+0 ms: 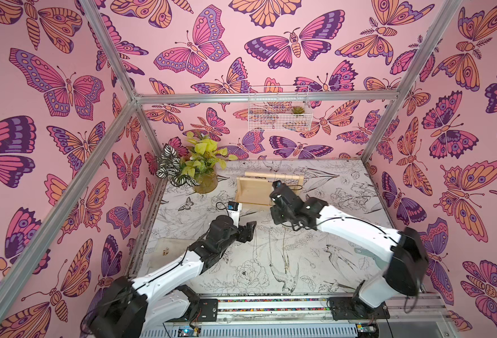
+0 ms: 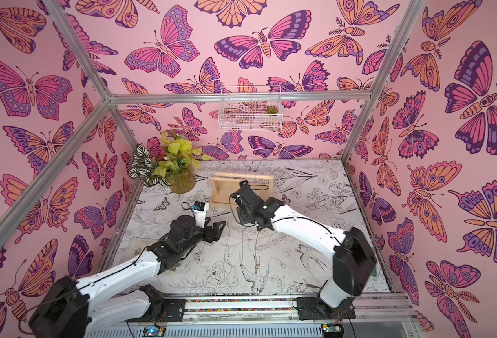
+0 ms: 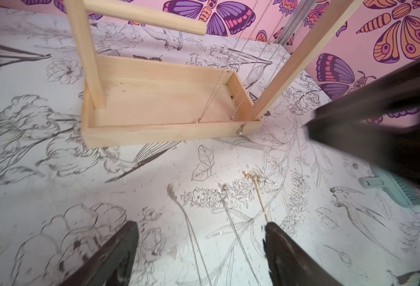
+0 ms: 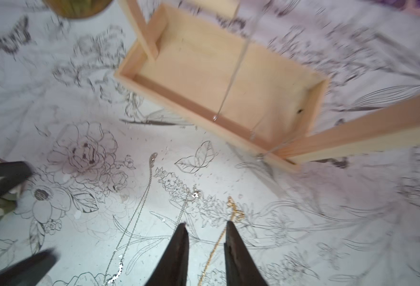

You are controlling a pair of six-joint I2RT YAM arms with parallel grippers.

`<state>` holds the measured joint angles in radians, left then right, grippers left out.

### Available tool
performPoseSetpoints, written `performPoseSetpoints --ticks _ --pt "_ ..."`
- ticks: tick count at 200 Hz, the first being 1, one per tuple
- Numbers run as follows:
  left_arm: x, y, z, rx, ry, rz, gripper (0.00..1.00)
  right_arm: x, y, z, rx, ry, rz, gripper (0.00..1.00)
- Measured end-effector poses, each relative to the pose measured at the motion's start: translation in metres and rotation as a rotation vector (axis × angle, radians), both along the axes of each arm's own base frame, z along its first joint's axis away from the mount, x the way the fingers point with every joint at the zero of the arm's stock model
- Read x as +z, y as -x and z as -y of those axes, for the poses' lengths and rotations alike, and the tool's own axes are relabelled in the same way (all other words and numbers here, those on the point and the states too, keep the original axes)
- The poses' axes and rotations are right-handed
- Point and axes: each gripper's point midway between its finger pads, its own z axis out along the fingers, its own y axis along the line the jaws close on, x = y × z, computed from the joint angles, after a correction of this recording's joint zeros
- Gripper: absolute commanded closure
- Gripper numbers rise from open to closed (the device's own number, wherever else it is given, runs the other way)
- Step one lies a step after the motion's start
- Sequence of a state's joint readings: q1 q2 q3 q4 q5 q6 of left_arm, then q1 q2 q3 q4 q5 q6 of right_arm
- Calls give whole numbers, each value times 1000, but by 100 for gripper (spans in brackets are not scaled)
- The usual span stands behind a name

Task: Take the necklace off the jewelry display stand
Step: Take off the necklace from the stand.

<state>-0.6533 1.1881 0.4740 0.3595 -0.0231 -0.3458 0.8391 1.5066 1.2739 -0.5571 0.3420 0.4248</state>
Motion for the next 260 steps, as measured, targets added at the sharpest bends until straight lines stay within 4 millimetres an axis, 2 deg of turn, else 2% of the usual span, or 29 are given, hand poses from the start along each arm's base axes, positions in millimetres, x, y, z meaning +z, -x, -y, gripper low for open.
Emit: performPoseSetpoints --ticks 12,25,40,59,76,98,125,164,197,242,260 --pt "-8 -11 18 -24 -20 55 23 22 0 29 -58 -29 61 71" --pt "-16 -24 38 -41 -56 128 25 31 0 61 -128 -44 106 73" --pt "-18 -41 61 -46 -89 232 28 27 3 93 -193 -33 118 73" --pt "-7 -62 85 -34 -118 361 29 16 10 112 -223 -12 106 72" --pt "19 -77 97 -7 -118 459 29 9 12 119 -235 -3 96 73" --pt "59 -90 102 39 -104 571 30 2 15 134 -265 -3 86 73" --pt "84 -99 102 68 -105 637 34 -3 16 148 -294 -16 74 73" --pt "96 -111 105 94 -130 677 35 -13 18 153 -296 -20 44 72" --pt "92 -124 107 103 -148 665 38 -11 19 153 -291 -35 44 73" --pt "89 -139 99 127 -173 644 44 -10 20 154 -290 -50 48 73" --pt "92 -143 97 134 -171 638 52 -14 22 155 -289 -46 36 73"
